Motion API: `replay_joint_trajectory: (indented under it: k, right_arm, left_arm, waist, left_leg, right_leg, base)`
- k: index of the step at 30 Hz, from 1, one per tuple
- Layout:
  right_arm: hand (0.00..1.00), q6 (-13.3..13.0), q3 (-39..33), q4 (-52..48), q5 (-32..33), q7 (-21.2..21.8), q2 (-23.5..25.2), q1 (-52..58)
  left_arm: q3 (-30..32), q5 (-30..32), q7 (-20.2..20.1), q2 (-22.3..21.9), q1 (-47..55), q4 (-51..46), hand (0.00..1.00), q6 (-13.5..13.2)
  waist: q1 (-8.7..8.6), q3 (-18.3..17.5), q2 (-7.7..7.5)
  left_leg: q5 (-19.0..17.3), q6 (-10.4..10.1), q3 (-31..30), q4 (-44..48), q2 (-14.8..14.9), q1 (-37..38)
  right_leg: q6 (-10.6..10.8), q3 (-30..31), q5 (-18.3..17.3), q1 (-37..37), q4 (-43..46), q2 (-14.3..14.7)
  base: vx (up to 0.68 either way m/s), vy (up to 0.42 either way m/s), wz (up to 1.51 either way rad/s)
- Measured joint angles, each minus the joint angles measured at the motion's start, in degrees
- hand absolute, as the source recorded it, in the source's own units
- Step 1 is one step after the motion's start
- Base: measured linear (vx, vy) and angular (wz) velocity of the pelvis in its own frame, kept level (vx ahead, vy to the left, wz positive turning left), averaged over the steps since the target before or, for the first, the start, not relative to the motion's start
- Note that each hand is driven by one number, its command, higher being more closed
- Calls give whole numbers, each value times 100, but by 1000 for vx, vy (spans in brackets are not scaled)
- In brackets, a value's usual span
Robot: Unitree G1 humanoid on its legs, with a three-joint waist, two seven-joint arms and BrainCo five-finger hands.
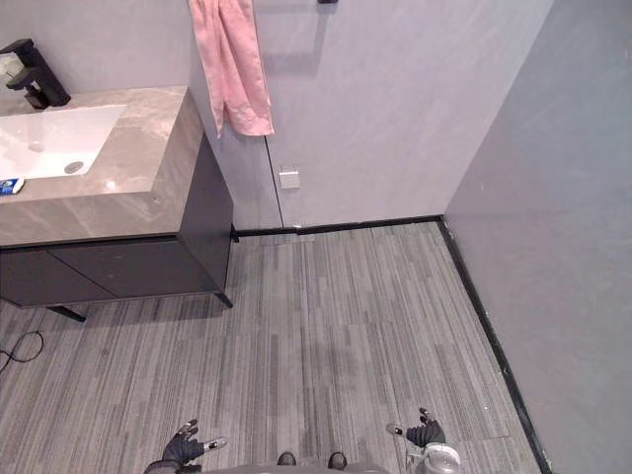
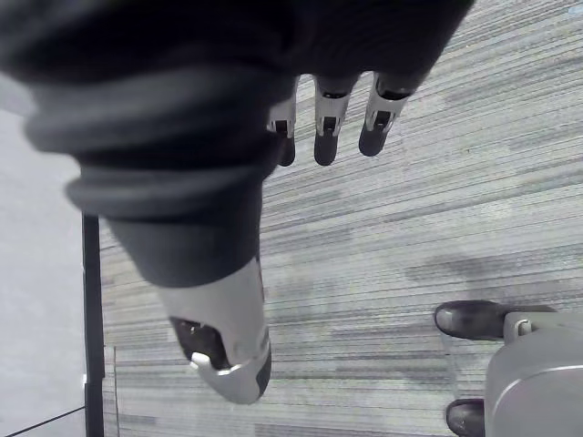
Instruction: Organize washtable
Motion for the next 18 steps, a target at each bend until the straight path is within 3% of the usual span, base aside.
replay_joint_trajectory:
  k: [18]
  right_arm:
    - [0, 7, 10, -27, -433, -11, -2, 65]
  left_arm:
    - [-128, 36, 0, -23, 7, 1, 0, 0]
  waist:
    - [-5, 3, 67]
  left_leg:
    - [-52, -61, 122, 95, 46, -14]
  right_leg:
    - [9, 97, -6, -2, 18, 43]
  base:
    - [-15, -11, -2]
